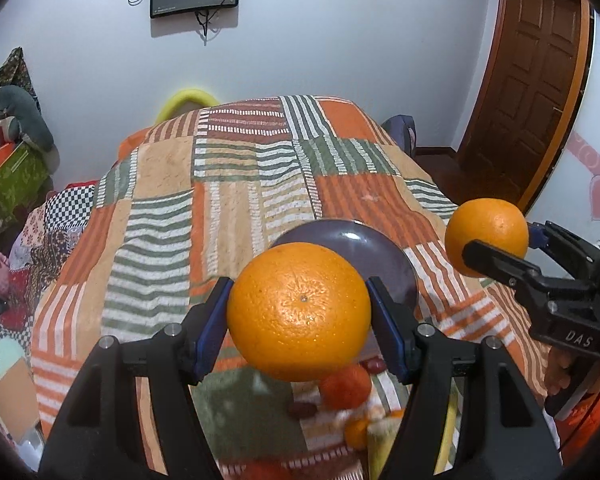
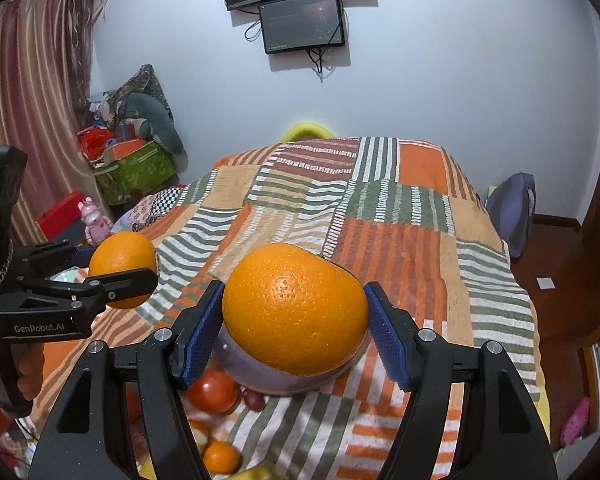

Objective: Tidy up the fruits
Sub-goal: 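Lift the orange in the left tool toward the purple plate while the right tool carries its orange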

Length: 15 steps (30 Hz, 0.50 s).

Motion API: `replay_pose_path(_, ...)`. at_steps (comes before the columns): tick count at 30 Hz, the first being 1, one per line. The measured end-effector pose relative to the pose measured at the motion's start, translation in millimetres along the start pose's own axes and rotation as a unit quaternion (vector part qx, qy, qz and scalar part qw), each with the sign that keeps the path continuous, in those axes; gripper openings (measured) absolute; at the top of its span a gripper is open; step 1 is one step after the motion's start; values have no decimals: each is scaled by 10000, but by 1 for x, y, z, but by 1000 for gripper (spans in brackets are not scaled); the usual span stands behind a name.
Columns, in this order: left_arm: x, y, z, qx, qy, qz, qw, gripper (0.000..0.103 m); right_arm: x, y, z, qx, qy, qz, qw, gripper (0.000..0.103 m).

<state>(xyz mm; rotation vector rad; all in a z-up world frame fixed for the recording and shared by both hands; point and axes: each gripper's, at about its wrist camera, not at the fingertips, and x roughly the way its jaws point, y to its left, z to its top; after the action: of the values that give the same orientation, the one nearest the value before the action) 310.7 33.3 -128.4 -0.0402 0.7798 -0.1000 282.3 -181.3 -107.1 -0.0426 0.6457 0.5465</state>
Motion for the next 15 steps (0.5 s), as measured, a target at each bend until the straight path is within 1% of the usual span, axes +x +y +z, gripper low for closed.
replay_pose_path(7, 35, 1, 23, 4, 71, -64, 10000, 66, 24, -9, 7, -24, 65, -60, 10000, 66)
replay_pose_path(11, 58, 6, 32, -8, 151, 77, 9999, 66, 42, -15, 9, 3, 167, -109, 9998, 66)
replay_pose_path(15, 83, 13, 37, -80, 294, 99, 9995, 66, 55, -21, 8, 24, 254, -146, 9996, 66)
